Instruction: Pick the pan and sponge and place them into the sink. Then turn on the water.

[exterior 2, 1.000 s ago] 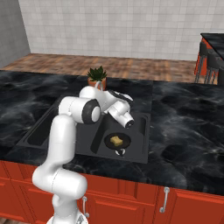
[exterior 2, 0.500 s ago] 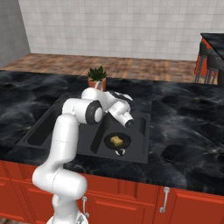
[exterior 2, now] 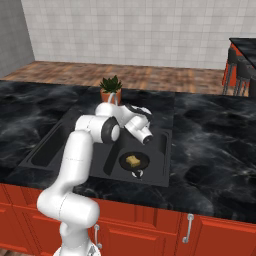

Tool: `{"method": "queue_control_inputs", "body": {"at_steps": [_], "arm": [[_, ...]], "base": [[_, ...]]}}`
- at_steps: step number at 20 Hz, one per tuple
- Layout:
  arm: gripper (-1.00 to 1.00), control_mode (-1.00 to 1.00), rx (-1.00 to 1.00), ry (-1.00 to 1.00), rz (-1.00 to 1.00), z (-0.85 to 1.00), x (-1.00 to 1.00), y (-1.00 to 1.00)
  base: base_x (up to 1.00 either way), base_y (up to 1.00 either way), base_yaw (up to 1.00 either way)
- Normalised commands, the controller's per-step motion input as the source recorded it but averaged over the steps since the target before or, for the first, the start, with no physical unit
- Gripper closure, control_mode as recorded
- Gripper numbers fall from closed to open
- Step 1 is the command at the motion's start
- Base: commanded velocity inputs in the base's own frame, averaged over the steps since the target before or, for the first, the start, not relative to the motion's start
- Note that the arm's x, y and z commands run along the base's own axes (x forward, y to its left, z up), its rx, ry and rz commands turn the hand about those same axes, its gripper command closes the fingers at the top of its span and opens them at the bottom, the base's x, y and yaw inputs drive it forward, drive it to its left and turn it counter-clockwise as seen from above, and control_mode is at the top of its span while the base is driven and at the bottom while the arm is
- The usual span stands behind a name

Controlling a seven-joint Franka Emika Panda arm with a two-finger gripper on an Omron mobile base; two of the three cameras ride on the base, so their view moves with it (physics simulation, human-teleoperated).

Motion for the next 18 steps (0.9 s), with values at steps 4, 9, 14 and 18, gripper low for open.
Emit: {"method": "queue_control_inputs", "body": {"at_steps": [4,9,14,18], "arm": [[-1.00,-1.00,0.00,0.01,-0.01,-0.10,0.26,-0.07],[1.00,-1.00,0.00,0.01,-0.01,-0.10,0.23,-0.05],[1.00,-1.00,0.01,0.01,-0.01,-0.08,0.14,-0.10],[1.00,-1.00,0.01,0.00,-0.03,-0.06,0.07,-0.14]], "base": [[0.00,0.00,0.00],[0.00,0.00,0.00],[0.00,0.00,0.00],[0.00,0.00,0.00]]}}
